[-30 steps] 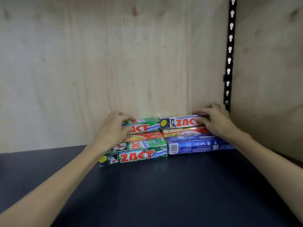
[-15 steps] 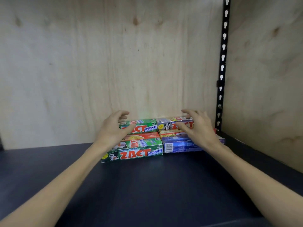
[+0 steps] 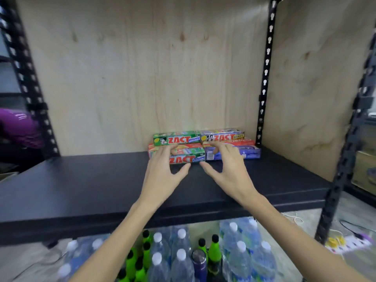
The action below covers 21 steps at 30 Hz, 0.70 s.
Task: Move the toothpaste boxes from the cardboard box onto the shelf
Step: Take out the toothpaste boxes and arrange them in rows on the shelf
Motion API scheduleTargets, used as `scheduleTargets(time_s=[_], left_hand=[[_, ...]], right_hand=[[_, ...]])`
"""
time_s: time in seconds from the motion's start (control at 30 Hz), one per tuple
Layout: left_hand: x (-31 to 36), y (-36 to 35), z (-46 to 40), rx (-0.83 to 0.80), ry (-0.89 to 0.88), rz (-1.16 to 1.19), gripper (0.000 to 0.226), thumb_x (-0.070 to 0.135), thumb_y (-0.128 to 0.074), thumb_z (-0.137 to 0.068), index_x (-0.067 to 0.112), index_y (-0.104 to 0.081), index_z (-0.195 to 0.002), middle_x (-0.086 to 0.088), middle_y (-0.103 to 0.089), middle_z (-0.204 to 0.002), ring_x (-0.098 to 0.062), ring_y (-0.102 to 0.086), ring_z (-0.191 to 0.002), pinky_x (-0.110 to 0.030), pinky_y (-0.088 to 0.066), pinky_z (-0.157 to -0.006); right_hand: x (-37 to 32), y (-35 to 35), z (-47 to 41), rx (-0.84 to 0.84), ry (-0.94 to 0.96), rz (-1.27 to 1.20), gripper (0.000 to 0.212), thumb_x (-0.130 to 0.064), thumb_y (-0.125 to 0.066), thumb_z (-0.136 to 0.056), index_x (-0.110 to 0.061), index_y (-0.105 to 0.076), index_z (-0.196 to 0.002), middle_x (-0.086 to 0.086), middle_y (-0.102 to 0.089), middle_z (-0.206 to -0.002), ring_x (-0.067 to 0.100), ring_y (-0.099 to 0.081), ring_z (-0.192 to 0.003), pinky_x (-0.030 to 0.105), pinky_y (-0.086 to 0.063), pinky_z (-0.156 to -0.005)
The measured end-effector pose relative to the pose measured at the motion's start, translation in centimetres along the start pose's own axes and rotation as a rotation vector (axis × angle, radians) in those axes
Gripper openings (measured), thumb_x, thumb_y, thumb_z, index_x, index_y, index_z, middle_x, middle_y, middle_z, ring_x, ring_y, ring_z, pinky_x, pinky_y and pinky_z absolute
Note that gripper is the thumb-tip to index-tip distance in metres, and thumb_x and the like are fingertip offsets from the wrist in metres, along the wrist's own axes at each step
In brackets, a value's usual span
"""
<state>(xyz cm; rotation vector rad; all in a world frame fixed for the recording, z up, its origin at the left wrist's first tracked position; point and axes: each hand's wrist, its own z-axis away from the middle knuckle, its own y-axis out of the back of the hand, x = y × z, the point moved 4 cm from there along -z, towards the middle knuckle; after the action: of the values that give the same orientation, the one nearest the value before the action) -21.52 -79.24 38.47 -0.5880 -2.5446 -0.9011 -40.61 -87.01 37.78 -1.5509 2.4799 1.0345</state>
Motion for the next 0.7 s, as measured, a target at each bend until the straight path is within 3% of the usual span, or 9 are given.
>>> scheduleTargets(time_s=[0.13,0.3,0.47,0.63,0.7], left_hand=[[2.2,2.1,7.5,0.034,0.02,-0.011,0.049,0.041,-0.07,-0.089,0.032,-0.052,-0.133,0.017,-0.057,-0.12,-0.004,-0.049,-0.118,-0.037,-0.04,-0.105],[0.6,2.6,19.9,0.105,0.024,-0.002,0.049,0.024,-0.067,-0.094,0.023,-0.051,-0.141,0.01,-0.044,-0.145,-0.012,-0.034,-0.143,-0.026,-0.024,-0.118],[-5.6,0.6,32.8,-0.006,0.315,0.0,0.051,0.026,-0.068,-0.093,0.027,-0.047,-0.139,0.013,-0.044,-0.136,-0.004,-0.037,-0.135,-0.023,-0.029,-0.113],[-12.0,-0.6,43.9,-0.09,0.659,-0.039,0.047,0.022,-0.07,-0.092,0.02,-0.052,-0.135,0.005,-0.053,-0.124,-0.013,-0.049,-0.121,-0.032,-0.038,-0.104],[-14.5,-0.7,47.9,-0.121,0.787,-0.092,0.042,0.018,-0.072,-0.09,0.014,-0.056,-0.129,0.0,-0.057,-0.118,-0.022,-0.053,-0.115,-0.036,-0.042,-0.101]], right_hand=[[-4.0,0.1,7.0,0.027,-0.1,-0.175,0.054,-0.041,-0.069,-0.092,-0.025,-0.05,-0.14,-0.01,-0.051,-0.106,0.009,-0.046,-0.105,0.027,-0.043,-0.092],[-7.3,-2.1,17.9,0.084,-0.186,-0.273,0.051,-0.032,-0.068,-0.094,-0.027,-0.048,-0.141,-0.011,-0.048,-0.111,0.01,-0.047,-0.112,0.021,-0.038,-0.096],[-7.1,-8.7,31.1,-0.081,-0.373,-0.311,0.056,-0.032,-0.068,-0.095,-0.025,-0.043,-0.143,-0.014,-0.045,-0.109,0.009,-0.045,-0.106,0.028,-0.041,-0.095],[-6.0,-13.8,42.0,-0.269,-0.552,-0.271,0.06,-0.03,-0.07,-0.093,-0.031,-0.038,-0.142,-0.016,-0.047,-0.11,0.003,-0.045,-0.106,0.03,-0.039,-0.097],[-5.6,-15.5,46.0,-0.34,-0.616,-0.249,0.06,-0.031,-0.071,-0.091,-0.025,-0.041,-0.143,-0.014,-0.052,-0.107,0.002,-0.047,-0.102,0.034,-0.043,-0.094]])
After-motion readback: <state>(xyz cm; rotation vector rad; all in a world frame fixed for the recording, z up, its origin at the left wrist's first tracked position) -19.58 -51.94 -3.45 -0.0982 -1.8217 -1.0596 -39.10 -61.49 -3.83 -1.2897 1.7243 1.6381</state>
